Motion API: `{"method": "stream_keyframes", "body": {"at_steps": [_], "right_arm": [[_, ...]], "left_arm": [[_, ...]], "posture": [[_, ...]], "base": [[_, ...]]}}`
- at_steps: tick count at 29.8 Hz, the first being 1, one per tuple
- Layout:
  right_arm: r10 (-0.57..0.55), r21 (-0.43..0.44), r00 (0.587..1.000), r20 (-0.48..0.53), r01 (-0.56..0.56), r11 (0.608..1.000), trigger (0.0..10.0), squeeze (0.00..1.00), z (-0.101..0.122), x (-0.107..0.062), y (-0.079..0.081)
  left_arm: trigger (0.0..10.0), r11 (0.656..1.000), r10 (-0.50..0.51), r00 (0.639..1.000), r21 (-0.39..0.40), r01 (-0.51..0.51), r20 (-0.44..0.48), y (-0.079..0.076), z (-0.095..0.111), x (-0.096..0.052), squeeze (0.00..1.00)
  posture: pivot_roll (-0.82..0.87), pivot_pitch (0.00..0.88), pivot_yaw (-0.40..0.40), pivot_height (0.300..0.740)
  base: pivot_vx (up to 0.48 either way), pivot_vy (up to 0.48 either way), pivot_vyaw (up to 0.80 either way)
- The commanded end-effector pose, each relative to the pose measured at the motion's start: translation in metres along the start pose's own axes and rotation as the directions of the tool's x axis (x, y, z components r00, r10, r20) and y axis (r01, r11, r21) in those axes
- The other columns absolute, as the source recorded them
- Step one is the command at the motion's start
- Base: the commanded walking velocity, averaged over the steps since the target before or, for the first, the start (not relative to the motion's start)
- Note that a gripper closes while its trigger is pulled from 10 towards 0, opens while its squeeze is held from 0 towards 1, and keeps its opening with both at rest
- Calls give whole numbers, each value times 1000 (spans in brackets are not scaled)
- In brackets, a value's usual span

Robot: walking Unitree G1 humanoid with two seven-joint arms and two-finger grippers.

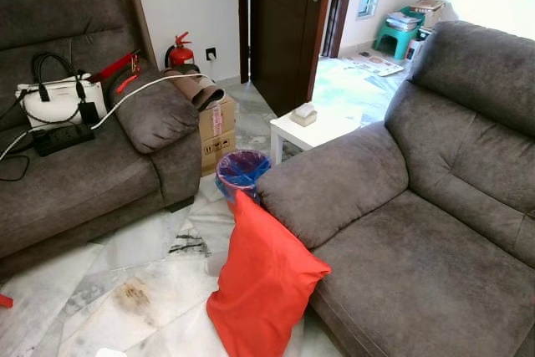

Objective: Move the pillow to the sofa from floor

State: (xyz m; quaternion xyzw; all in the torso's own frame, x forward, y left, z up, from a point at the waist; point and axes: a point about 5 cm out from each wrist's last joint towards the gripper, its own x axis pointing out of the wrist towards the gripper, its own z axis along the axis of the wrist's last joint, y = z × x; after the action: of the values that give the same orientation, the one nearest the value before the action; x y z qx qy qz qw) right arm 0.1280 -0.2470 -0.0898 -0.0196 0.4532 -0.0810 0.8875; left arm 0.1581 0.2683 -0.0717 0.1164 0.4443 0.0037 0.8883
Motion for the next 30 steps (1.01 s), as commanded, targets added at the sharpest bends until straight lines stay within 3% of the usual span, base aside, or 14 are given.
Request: {"method": "stream_keyframes", "body": {"at_steps": [1, 20, 30], "right_arm": [[8, 21, 1000, -19, -8, 1000, 10000, 0, -5, -1, 1], [28, 8, 999, -46, -27, 1000, 10000, 0, -14, -3, 7], [34, -1, 998, -53, -34, 999, 10000, 0, -18, -5, 6]], "left_arm": [[10000, 1000, -2, 999, 22, 3, -36, 2, -9, -3, 0], [10000, 999, -30, 998, 40, 32, -48, -1, -15, -4, 0], [10000, 998, -38, 998, 46, 41, -56, 0, -18, -6, 0]], "posture": [[65, 0, 4, 740], [86, 32, 1, 740], [91, 43, 8, 740]], "base": [[0, 0, 0], [0, 0, 0], [327, 0, 0]]}}
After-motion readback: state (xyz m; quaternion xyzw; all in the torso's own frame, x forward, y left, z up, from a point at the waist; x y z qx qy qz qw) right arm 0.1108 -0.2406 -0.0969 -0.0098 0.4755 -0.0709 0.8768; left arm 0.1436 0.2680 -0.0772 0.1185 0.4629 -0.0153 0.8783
